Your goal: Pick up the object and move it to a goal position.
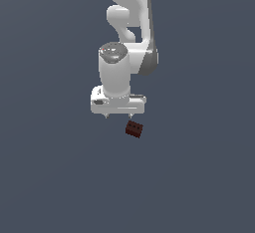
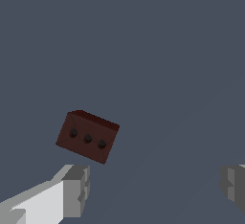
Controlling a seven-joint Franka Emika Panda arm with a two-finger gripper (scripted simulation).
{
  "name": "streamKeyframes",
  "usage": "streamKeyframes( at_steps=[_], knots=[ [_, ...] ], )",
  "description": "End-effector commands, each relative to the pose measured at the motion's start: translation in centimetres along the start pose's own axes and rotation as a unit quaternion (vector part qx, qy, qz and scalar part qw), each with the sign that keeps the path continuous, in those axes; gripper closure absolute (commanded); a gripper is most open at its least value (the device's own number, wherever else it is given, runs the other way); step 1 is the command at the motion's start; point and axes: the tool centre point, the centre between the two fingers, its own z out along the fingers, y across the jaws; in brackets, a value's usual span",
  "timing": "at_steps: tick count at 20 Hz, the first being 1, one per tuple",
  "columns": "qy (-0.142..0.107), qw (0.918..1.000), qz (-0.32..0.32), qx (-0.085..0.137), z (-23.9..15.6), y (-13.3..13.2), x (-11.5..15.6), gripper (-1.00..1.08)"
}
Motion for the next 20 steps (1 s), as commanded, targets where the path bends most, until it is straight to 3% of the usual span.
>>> streamKeyframes(
  at_steps=[1,11,15,20],
  knots=[
    [0.0,0.9999,-0.014,-0.001,0.2,-0.1,0.0,-0.92],
    [-0.001,0.9924,-0.123,-0.004,1.8,-1.3,0.0,-0.92],
    [-0.002,0.9827,-0.185,-0.005,2.7,-1.9,-0.1,-0.92],
    [-0.002,0.9647,-0.263,-0.005,3.8,-2.9,-0.1,-0.92]
  ],
)
